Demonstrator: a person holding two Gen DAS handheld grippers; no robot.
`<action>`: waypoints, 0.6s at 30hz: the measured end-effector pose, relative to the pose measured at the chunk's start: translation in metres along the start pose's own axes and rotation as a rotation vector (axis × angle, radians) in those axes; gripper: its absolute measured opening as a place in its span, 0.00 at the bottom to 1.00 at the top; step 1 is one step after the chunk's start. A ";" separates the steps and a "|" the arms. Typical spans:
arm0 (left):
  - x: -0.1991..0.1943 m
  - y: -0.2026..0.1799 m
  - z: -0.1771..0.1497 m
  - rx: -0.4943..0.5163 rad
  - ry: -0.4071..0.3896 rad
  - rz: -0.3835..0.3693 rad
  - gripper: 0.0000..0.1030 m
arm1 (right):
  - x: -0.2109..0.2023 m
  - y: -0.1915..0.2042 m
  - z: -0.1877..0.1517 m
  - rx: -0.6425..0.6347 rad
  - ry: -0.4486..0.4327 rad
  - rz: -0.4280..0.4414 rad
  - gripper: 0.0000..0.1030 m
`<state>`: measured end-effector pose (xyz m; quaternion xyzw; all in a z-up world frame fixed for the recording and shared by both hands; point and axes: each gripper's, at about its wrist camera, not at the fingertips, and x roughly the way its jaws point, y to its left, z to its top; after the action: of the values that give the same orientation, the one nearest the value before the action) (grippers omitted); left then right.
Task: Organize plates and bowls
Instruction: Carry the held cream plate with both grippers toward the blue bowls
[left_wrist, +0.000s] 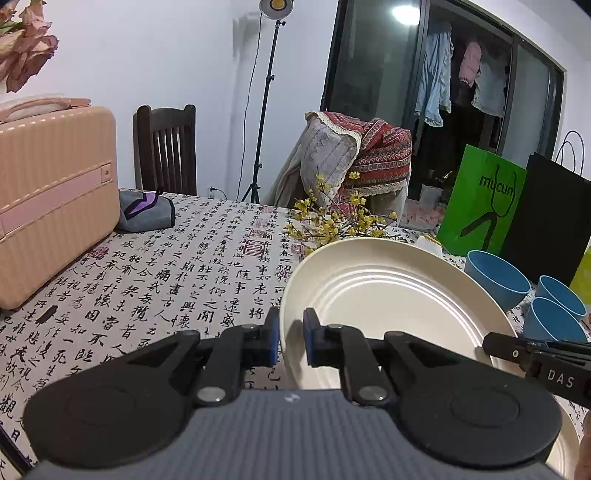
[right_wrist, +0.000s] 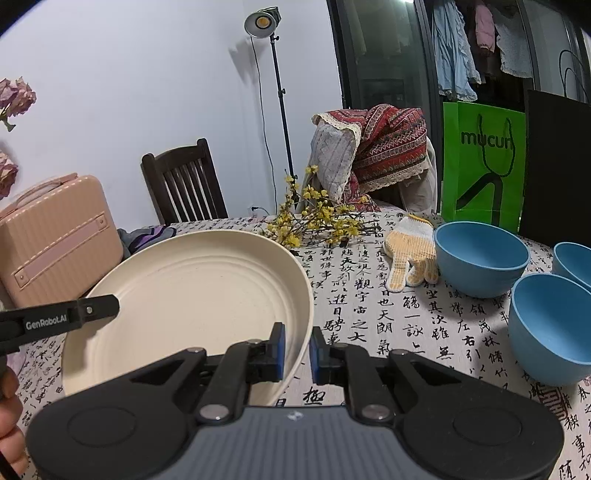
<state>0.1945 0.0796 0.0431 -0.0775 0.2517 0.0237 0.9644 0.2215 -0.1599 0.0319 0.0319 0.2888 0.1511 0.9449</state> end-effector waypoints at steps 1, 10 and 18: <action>-0.001 0.000 0.000 0.000 -0.002 0.000 0.13 | -0.001 0.000 -0.001 0.003 0.000 0.002 0.13; -0.008 -0.003 -0.006 0.020 -0.009 0.015 0.13 | -0.009 -0.001 -0.007 0.013 0.001 0.012 0.13; -0.017 -0.001 -0.012 0.019 -0.029 0.008 0.13 | -0.017 0.000 -0.014 0.021 -0.006 0.020 0.13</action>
<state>0.1739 0.0762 0.0419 -0.0669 0.2383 0.0264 0.9685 0.2010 -0.1655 0.0294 0.0453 0.2873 0.1573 0.9437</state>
